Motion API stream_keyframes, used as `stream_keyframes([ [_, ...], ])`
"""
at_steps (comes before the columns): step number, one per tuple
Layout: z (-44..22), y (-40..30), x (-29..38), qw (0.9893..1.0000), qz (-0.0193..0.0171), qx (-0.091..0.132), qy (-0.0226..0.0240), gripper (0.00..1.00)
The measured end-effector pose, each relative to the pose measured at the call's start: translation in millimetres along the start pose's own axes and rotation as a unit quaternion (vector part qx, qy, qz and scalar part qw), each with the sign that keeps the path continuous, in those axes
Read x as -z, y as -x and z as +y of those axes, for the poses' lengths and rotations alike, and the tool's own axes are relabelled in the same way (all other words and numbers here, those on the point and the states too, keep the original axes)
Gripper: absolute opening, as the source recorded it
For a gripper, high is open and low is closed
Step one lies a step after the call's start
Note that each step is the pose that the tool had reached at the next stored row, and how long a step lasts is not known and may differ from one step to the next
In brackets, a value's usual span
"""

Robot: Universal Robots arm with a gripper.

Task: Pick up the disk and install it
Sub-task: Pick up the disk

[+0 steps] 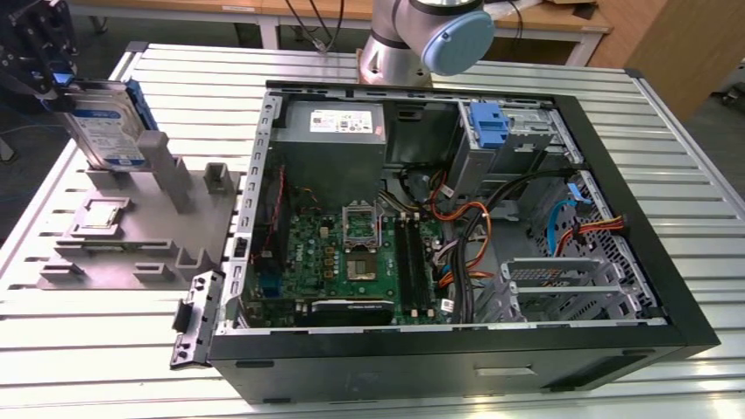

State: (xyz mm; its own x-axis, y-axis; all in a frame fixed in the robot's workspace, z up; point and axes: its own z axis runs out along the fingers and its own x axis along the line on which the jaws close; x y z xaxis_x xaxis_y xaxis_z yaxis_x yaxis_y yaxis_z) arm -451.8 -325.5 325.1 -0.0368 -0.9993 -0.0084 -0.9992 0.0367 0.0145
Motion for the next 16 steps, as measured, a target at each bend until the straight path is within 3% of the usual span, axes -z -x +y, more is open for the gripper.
stream_keyframes([
  [16,0.1,0.0,6.1,1.0000,0.0000,0.000,0.0000,0.36],
])
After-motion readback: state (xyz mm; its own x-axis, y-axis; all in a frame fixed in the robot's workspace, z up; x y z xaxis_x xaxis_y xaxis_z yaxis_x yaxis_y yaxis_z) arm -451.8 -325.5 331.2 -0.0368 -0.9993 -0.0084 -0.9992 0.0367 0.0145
